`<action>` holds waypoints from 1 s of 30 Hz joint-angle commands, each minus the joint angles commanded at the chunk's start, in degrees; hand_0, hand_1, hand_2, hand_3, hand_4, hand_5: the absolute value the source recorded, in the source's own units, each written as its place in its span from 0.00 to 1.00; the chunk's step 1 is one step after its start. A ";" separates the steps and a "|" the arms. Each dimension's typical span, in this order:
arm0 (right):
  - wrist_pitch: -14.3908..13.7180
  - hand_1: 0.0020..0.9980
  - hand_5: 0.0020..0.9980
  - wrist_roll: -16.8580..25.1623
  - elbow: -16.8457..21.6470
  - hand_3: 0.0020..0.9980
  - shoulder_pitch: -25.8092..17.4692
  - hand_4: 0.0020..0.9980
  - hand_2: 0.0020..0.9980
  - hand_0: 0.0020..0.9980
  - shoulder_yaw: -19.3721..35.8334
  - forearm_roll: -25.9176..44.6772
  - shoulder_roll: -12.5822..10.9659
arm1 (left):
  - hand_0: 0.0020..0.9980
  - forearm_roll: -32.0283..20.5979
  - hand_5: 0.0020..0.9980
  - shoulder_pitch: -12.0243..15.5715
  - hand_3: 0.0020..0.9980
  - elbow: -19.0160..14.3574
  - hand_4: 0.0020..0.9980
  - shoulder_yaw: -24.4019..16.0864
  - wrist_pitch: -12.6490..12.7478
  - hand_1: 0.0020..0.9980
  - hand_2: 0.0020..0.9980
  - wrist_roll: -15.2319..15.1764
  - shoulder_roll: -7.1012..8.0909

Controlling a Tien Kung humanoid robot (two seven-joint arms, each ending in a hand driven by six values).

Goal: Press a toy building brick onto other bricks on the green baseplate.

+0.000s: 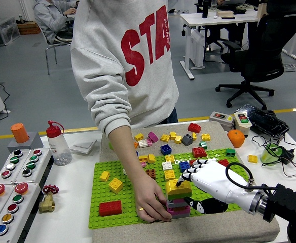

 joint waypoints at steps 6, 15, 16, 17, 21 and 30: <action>0.08 0.68 0.38 0.00 0.00 0.68 0.09 0.58 0.66 0.79 -0.25 0.02 -0.06 | 0.62 -0.04 0.94 -0.03 0.43 0.01 0.29 0.06 -0.03 0.59 0.59 -0.02 0.00; 0.24 0.68 0.38 -0.03 -0.04 0.68 0.16 0.58 0.66 0.79 -0.71 -0.05 -0.12 | 0.62 0.00 0.94 -0.05 0.43 0.00 0.29 0.07 -0.07 0.59 0.59 0.02 0.03; 0.25 0.68 0.38 -0.04 -0.04 0.68 0.16 0.58 0.66 0.79 -0.74 -0.06 -0.12 | 0.62 0.01 0.94 -0.05 0.43 0.00 0.29 0.06 -0.07 0.59 0.59 0.03 0.03; 0.26 0.68 0.38 -0.05 -0.04 0.68 0.15 0.58 0.66 0.79 -0.76 -0.07 -0.11 | 0.62 0.00 0.94 -0.04 0.43 0.00 0.29 0.07 -0.07 0.59 0.59 0.04 0.03; 0.27 0.68 0.38 -0.05 -0.04 0.68 0.13 0.58 0.66 0.79 -0.80 -0.09 -0.08 | 0.62 -0.04 0.94 0.01 0.43 -0.01 0.29 0.10 -0.09 0.59 0.59 0.07 0.02; -0.25 0.68 0.38 0.08 0.24 0.68 0.04 0.58 0.66 0.79 -0.56 0.22 0.07 | 0.62 0.03 0.94 0.16 0.43 -0.08 0.29 0.12 -0.17 0.59 0.59 0.25 0.02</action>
